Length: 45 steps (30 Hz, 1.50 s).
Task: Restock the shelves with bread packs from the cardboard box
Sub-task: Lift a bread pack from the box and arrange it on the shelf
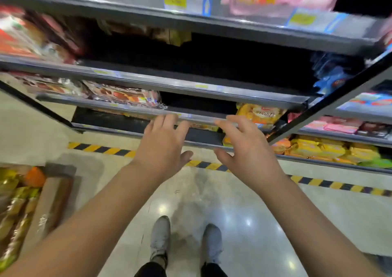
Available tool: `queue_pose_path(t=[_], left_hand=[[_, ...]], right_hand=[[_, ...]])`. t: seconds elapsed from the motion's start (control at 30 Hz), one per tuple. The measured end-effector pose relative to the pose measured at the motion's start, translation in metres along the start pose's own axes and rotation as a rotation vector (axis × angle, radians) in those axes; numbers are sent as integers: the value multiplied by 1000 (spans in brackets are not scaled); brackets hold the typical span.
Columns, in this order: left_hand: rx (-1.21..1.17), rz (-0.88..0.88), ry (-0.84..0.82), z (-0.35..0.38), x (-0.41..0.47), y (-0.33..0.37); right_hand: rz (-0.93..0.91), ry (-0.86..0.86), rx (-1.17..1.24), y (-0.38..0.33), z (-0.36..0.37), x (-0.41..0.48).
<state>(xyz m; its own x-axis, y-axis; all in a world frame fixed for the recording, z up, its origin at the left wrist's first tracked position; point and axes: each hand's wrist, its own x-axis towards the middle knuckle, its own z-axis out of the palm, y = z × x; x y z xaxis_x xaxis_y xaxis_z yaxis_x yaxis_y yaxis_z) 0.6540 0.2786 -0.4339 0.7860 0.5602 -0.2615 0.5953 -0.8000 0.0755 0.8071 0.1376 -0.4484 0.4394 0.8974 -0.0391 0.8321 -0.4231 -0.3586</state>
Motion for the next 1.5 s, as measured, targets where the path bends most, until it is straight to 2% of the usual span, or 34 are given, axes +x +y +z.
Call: queue_pose_path(t=[0.2,0.37,0.77,1.0,1.23,1.5], left_hand=[[9,-150,47,-105,-102,-26],[-56,-346,131,-121,-177,-43],[-172,-874,191,-105,-347,-138],[-259,-1084,199,-90,-446,-222],[-321,-1171,201,-68,-514,-305],[-380,-1253,187,-44,-537,-379]], right_hand=[[-173,-30,-4,-92,-102,-31],[-376,-84,46,-154,-122,-37],[-836,-253,12,-347,-85,-36],[-996,-359,6,-482,-33,-44],[-1051,-384,-22,-585,20,-45],[-1090,-473,-87,-664,66,-13]])
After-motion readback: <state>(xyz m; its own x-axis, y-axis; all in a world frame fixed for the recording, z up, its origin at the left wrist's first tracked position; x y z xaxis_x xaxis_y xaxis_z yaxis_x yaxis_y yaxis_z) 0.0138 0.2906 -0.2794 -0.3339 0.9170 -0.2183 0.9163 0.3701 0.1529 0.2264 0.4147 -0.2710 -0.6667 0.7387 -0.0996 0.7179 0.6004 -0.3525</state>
